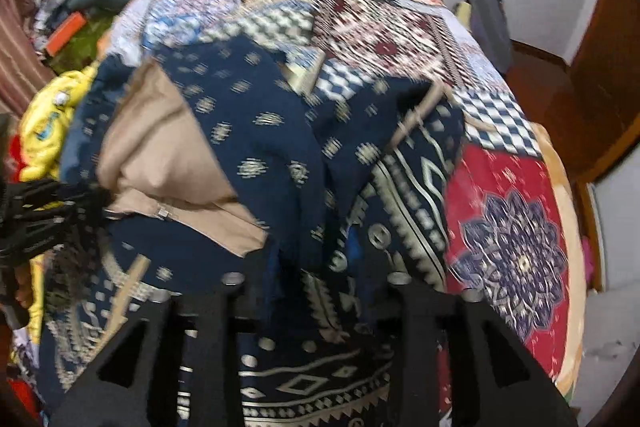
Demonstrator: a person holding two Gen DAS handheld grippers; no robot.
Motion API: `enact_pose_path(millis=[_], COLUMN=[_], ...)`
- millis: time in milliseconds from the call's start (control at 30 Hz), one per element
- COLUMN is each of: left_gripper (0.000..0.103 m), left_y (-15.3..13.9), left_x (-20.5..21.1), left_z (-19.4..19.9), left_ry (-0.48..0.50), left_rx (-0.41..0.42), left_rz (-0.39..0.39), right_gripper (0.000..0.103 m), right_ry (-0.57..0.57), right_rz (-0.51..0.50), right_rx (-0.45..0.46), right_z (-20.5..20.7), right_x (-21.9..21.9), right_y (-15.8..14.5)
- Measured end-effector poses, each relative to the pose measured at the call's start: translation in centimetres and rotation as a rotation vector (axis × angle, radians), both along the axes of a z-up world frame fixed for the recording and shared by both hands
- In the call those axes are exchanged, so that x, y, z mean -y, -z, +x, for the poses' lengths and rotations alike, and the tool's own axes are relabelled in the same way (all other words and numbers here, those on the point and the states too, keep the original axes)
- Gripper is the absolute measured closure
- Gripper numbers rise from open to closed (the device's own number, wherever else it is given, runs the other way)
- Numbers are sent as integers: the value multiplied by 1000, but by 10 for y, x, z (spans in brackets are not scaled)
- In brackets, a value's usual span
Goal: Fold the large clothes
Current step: 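Lift the hood with both tools and fold it over the hoodie body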
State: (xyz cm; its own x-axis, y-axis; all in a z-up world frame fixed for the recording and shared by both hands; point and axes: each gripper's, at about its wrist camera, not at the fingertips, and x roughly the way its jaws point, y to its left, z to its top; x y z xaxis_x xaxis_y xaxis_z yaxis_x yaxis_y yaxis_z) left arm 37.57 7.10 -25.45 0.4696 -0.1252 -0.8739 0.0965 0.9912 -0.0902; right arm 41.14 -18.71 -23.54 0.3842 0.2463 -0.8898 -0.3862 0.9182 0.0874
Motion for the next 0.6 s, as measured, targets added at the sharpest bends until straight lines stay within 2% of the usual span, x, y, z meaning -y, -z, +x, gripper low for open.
enact_pose_path(millis=[33,100,167,267,400,500,600], left_gripper=[68,54,47,46,45,45,45], left_y=[-1,-6,-17,-38,-52,-50,-41], left_x=[2,5,5,-2,-18,-31,-42], left_z=[-1,-4,-6,-5,10,30,50], left_ry=[3,13,29,18,-15,-47,-66], left_rx=[-7,-12,4,55,91,92,83], left_rz=[3,4,12,15,0,-9,-32], right_gripper=[57,57,57,53,48,47,47], right_ry=[1,-13,-41,-84,-128,-153,-170], right_rz=[-12,-24,-24,-15,17,24,9], right_rx=[1,-10,-5,61,129,146,144], right_z=[-3,-5,-8,-12,-6,6,20], right_x=[1,-1,-4,-12,-32,-56,-80], right_y=[0,-4,-16,-35,-57,-58,-46])
